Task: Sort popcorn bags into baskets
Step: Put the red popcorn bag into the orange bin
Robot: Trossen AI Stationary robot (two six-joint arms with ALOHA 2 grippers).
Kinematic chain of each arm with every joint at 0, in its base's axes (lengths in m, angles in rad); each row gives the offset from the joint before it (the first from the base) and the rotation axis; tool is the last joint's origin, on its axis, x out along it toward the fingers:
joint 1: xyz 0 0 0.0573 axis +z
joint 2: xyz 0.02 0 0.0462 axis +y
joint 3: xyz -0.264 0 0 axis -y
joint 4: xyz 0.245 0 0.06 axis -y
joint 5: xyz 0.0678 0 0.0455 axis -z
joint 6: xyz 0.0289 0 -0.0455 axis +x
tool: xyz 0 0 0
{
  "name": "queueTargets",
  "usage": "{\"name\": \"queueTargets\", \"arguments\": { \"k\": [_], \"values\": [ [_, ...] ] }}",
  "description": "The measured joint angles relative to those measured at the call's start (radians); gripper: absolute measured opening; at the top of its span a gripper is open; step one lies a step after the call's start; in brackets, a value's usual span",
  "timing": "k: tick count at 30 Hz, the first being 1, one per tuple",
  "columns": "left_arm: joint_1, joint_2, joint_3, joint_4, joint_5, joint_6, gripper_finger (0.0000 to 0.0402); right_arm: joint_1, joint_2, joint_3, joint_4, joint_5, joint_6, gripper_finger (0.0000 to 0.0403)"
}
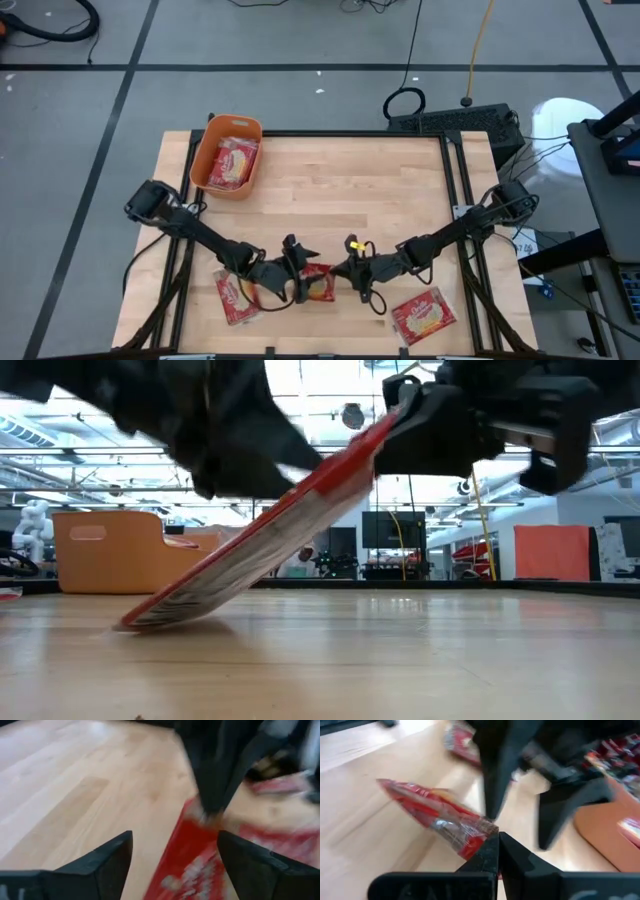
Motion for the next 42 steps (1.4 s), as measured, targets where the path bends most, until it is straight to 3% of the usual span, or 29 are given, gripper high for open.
{"name": "queueTargets", "arguments": {
  "k": [8,20,29,35,42],
  "values": [
    [0.025,-0.109,0.002,-0.073,0.210,0.077,0.0289,0.002,0.000,0.000,0.007,-0.162,-0.160,0.0000],
    [0.111,-0.113,0.001,-0.147,0.418,0.058,0.0271,0.002,-0.001,0.001,0.066,-0.163,-0.321,0.0000],
    [0.203,-0.113,0.001,-0.177,0.689,0.115,0.0271,0.002,-0.001,0.001,0.071,-0.164,-0.474,0.0000],
    [0.283,-0.113,0.001,-0.193,0.763,0.161,0.0271,0.002,-0.001,0.001,0.085,-0.165,-0.536,0.0000],
    [0.330,-0.097,0.001,-0.190,0.962,0.209,0.0271,0.000,-0.001,0.001,0.092,-0.198,-0.588,0.0000]
  ]
}}
